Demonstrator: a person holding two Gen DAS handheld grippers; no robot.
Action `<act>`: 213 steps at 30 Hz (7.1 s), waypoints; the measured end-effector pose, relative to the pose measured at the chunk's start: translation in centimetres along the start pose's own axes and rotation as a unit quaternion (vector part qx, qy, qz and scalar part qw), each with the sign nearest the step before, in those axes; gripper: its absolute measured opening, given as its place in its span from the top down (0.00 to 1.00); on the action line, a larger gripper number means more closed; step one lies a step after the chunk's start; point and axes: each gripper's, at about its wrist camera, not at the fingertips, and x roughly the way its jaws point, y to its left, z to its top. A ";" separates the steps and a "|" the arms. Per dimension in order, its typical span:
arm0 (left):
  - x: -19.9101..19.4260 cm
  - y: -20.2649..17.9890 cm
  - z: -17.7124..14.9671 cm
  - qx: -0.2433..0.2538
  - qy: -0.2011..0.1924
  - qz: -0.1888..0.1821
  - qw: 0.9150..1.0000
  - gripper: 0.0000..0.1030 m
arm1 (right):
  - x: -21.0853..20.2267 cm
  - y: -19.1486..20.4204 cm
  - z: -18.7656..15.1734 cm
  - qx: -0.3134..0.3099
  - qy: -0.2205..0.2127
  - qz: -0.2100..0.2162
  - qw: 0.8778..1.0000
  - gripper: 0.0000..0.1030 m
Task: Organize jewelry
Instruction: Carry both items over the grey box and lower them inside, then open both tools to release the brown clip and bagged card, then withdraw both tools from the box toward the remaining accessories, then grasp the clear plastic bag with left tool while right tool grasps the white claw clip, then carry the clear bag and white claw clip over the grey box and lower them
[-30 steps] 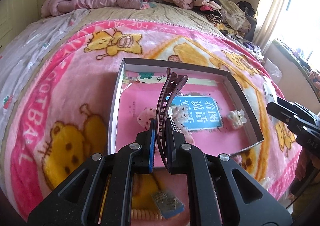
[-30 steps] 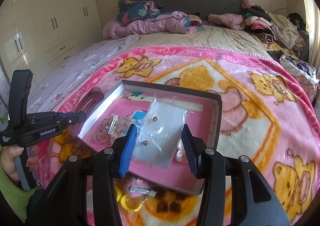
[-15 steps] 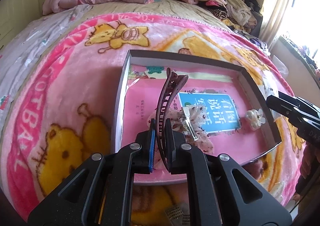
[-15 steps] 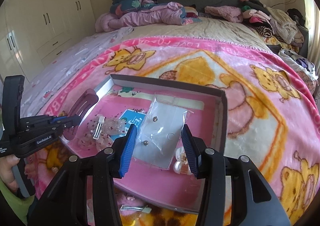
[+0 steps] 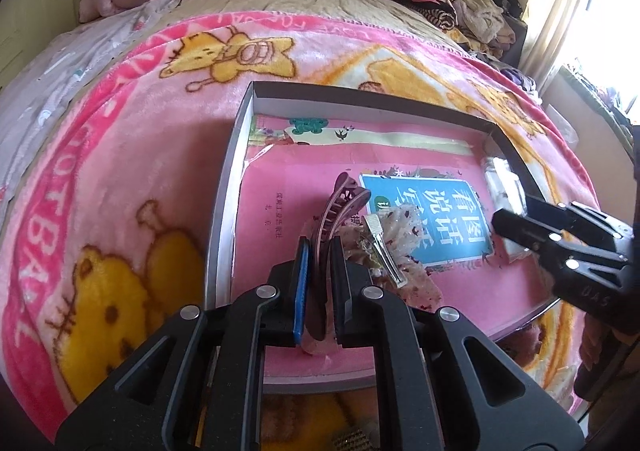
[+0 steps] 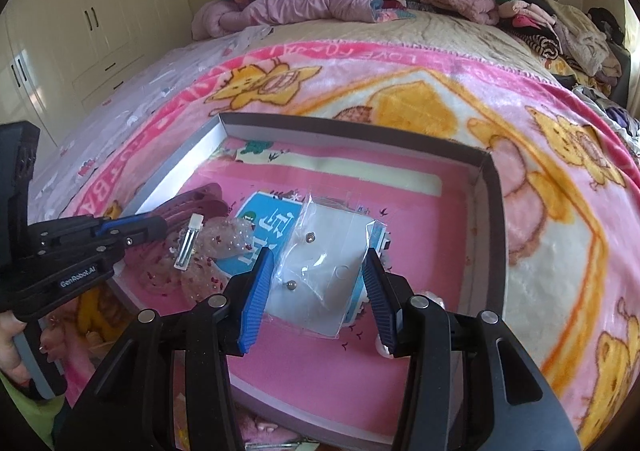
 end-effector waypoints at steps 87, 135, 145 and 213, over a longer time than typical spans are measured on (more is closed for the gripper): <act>-12.5 -2.1 -5.8 -0.005 -0.083 0.013 0.996 0.12 | -12.7 0.4 -6.9 -0.009 -0.066 -0.009 0.998 0.18; -7.4 -8.1 -13.9 0.103 0.002 0.007 0.995 0.12 | -11.9 -0.9 -16.5 -0.023 0.011 0.012 1.000 0.18; -6.1 -8.4 -14.1 0.115 0.011 0.010 0.993 0.19 | -10.2 -0.7 -17.3 -0.025 0.027 0.029 0.999 0.18; -11.1 -3.4 -11.0 0.033 -0.063 0.011 0.997 0.67 | -9.9 4.8 -7.9 -0.076 -0.037 0.058 0.995 0.34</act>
